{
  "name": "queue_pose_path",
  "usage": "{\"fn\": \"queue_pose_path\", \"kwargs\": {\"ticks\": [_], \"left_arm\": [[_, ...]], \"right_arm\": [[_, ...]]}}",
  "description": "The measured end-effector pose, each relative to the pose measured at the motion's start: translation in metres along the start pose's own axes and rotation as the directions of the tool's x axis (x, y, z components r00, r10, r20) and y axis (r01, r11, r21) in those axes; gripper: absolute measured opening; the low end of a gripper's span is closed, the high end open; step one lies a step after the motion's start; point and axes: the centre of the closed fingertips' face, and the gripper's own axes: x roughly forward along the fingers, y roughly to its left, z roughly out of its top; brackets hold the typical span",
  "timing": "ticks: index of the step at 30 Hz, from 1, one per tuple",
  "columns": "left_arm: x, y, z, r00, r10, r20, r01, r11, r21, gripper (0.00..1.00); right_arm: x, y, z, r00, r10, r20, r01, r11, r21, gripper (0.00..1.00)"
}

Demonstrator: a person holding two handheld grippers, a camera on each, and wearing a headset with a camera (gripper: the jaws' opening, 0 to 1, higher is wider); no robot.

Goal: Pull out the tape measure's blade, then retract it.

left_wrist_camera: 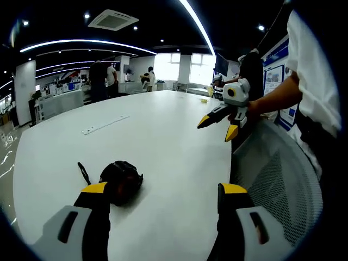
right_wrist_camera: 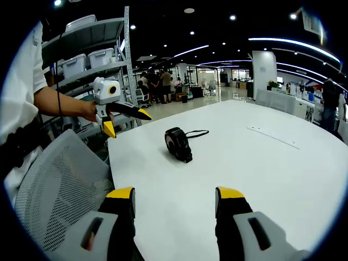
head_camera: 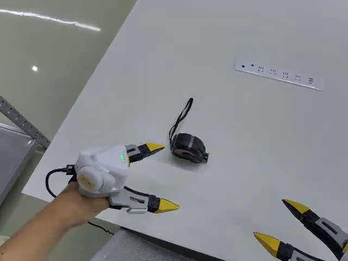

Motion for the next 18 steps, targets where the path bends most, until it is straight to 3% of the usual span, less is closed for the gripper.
{"fn": "queue_pose_path", "kwargs": {"ticks": [7,18], "left_arm": [[0.008,0.009,0.001,0.9998,-0.019,-0.007,0.019,1.0,0.024,0.79],[0.023,0.022,-0.007,0.9984,-0.042,-0.037,0.044,0.998,0.046,0.78]], "right_arm": [[0.008,0.0,0.005,0.9997,0.023,0.004,-0.023,1.0,-0.015,0.6],[0.02,0.001,0.007,0.9979,0.065,0.0,-0.065,0.997,-0.044,0.6]]}}
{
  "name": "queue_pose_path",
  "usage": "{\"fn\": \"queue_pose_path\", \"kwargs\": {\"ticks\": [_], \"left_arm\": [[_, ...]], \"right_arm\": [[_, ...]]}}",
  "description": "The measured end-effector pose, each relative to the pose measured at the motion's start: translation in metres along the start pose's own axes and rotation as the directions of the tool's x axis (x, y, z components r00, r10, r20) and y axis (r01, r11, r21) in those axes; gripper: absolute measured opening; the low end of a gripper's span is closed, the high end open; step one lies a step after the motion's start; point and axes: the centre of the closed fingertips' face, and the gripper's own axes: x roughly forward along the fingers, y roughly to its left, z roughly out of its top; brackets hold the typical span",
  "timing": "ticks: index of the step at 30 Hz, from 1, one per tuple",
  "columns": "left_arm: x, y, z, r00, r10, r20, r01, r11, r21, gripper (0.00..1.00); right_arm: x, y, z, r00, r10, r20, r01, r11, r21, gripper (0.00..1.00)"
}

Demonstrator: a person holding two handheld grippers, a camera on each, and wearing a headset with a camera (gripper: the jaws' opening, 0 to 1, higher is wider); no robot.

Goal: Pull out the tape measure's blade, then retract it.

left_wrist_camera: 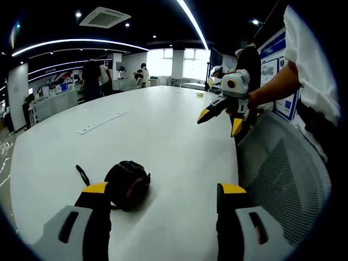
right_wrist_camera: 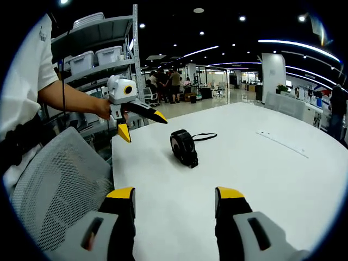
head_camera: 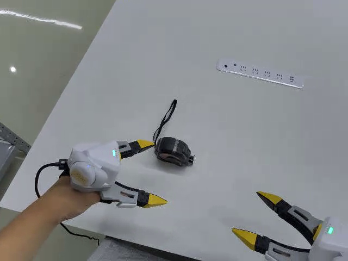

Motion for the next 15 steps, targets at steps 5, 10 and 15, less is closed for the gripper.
{"fn": "queue_pose_path", "kwargs": {"ticks": [5,10,15], "left_arm": [[0.006,0.008,-0.005,0.9999,-0.008,-0.011,0.008,1.0,0.006,0.77],[0.012,0.015,-0.009,0.9997,-0.013,-0.021,0.014,1.0,0.012,0.73],[0.018,0.022,-0.013,0.9992,-0.018,-0.037,0.019,1.0,0.017,0.71]], "right_arm": [[0.004,-0.002,0.001,0.9999,0.011,0.0,-0.011,1.0,-0.007,0.59],[0.011,-0.004,0.001,0.9995,0.029,-0.007,-0.03,0.999,-0.026,0.58],[0.015,-0.007,0.0,0.9992,0.039,-0.014,-0.039,0.999,-0.032,0.56]]}}
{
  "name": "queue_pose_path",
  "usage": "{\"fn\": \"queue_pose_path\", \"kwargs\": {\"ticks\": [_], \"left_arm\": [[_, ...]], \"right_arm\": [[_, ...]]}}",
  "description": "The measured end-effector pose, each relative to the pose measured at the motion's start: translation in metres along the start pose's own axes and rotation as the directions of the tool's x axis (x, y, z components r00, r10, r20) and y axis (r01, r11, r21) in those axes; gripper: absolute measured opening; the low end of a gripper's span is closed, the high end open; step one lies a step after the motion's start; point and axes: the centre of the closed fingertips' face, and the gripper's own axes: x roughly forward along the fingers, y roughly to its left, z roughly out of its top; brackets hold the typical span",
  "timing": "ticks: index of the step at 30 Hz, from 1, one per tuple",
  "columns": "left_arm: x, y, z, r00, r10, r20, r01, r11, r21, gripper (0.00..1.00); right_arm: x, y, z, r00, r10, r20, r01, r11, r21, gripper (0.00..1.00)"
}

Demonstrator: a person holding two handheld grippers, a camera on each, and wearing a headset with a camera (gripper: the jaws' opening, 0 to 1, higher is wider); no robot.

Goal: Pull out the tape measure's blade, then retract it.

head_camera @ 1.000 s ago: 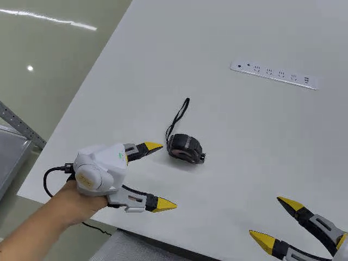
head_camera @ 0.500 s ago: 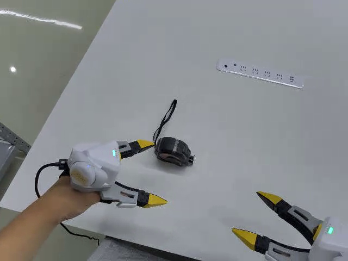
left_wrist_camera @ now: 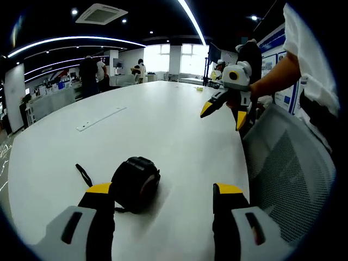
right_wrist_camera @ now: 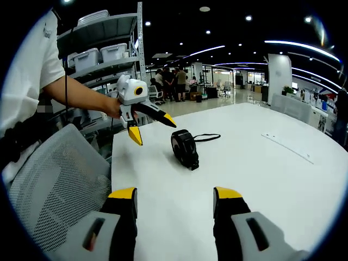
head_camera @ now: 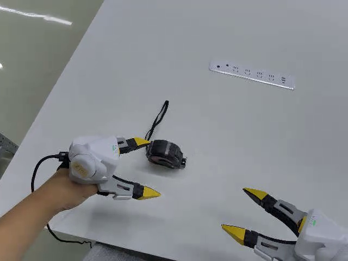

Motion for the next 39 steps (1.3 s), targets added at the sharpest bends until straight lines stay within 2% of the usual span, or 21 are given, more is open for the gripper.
{"fn": "queue_pose_path", "kwargs": {"ticks": [4,13,18,20,21,24,33,39], "left_arm": [[0.006,0.005,0.002,1.0,-0.006,0.007,0.006,1.0,0.003,0.71],[0.016,0.018,-0.004,0.9999,-0.013,-0.008,0.013,1.0,0.0,0.68],[0.025,0.021,-0.012,0.9988,-0.037,-0.032,0.037,0.999,0.009,0.65],[0.027,0.025,-0.014,0.999,-0.034,-0.031,0.034,0.999,0.022,0.66],[0.028,0.026,-0.015,0.9986,-0.037,-0.037,0.037,0.999,0.0,0.66],[0.03,0.03,-0.019,0.9983,-0.034,-0.047,0.035,0.999,0.021,0.65],[0.036,0.036,-0.02,0.9971,-0.059,-0.048,0.061,0.998,0.035,0.62],[0.044,0.037,-0.025,0.9939,-0.086,-0.069,0.09,0.995,0.051,0.57]], "right_arm": [[0.004,-0.001,0.002,0.9999,0.013,0.002,-0.013,1.0,0.001,0.56],[0.013,-0.006,0.002,0.9996,0.025,0.009,-0.025,1.0,-0.002,0.53],[0.017,-0.009,0.001,0.9995,0.032,0.008,-0.032,0.999,0.001,0.53],[0.019,-0.01,-0.001,0.9994,0.035,0.003,-0.035,0.999,0.006,0.53],[0.02,-0.009,-0.002,0.9993,0.038,0.001,-0.038,0.999,0.009,0.53],[0.021,-0.01,-0.004,0.9992,0.04,-0.003,-0.04,0.999,0.011,0.52],[0.025,-0.013,-0.008,0.9986,0.05,-0.017,-0.05,0.999,0.015,0.51],[0.028,-0.017,-0.011,0.9982,0.054,-0.026,-0.054,0.998,0.019,0.51]]}}
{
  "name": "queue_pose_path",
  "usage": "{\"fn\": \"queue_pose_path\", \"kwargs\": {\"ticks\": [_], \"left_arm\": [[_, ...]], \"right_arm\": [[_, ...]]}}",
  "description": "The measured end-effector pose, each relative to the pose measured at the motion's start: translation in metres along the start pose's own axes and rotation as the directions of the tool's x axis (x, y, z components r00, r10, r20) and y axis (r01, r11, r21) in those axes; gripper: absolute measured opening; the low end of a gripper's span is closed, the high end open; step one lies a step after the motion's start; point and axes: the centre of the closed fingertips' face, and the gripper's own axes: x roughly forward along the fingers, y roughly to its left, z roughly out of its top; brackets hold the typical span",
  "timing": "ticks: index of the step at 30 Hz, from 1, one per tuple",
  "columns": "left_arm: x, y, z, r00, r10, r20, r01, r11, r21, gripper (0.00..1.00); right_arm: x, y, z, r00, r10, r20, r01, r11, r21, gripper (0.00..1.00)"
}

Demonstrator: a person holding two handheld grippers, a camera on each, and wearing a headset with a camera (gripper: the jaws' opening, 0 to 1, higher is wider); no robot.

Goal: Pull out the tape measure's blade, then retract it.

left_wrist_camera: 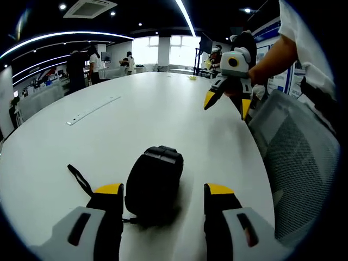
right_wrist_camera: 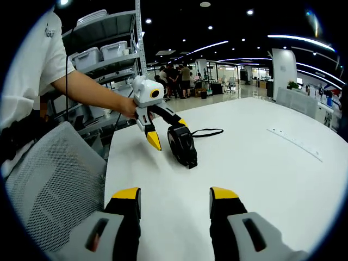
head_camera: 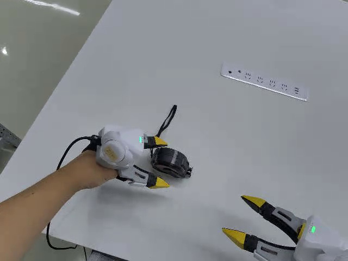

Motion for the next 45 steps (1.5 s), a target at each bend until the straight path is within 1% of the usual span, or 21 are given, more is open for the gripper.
{"fn": "queue_pose_path", "kwargs": {"ticks": [5,12,15,17,20,26,29,33,42,45], "left_arm": [[0.005,0.001,-0.001,1.0,-0.008,-0.002,0.008,1.0,0.001,0.53],[0.006,0.006,-0.003,1.0,-0.006,-0.005,0.006,1.0,-0.002,0.48],[0.008,0.009,-0.008,0.9999,-0.009,-0.01,0.009,1.0,-0.004,0.46],[0.01,0.008,-0.009,0.9997,-0.02,-0.012,0.02,1.0,-0.012,0.44],[0.012,0.009,-0.01,0.9996,-0.024,-0.014,0.024,1.0,-0.003,0.42],[0.012,0.012,-0.01,0.9994,-0.035,0.0,0.035,0.999,-0.01,0.36],[0.011,0.011,-0.009,0.9989,-0.048,0.003,0.048,0.999,-0.008,0.36],[0.011,0.012,-0.009,0.9985,-0.055,0.006,0.055,0.998,-0.007,0.36],[0.013,0.011,-0.009,0.9978,-0.067,-0.003,0.067,0.998,-0.001,0.34],[0.013,0.011,-0.01,0.9978,-0.066,-0.01,0.066,0.998,0.006,0.34]], "right_arm": [[0.0,-0.005,0.0,1.0,0.002,-0.004,-0.002,1.0,0.002,0.5],[0.001,-0.009,0.0,1.0,0.0,-0.005,0.0,1.0,0.009,0.5],[0.002,-0.011,0.001,1.0,-0.001,0.001,0.001,1.0,0.016,0.49],[0.003,-0.012,0.001,1.0,-0.002,0.002,0.002,1.0,0.018,0.49],[0.004,-0.012,0.0,1.0,0.0,0.0,0.0,1.0,0.019,0.49],[0.007,-0.013,-0.002,1.0,0.007,-0.003,-0.007,1.0,0.022,0.48],[0.009,-0.015,-0.001,1.0,0.007,0.001,-0.007,1.0,0.023,0.47],[0.012,-0.016,0.0,0.9999,0.011,0.004,-0.011,1.0,0.023,0.47],[0.015,-0.018,0.0,0.9999,0.015,0.003,-0.015,1.0,0.02,0.47],[0.019,-0.018,0.001,0.9997,0.025,0.003,-0.025,1.0,0.008,0.47]]}}
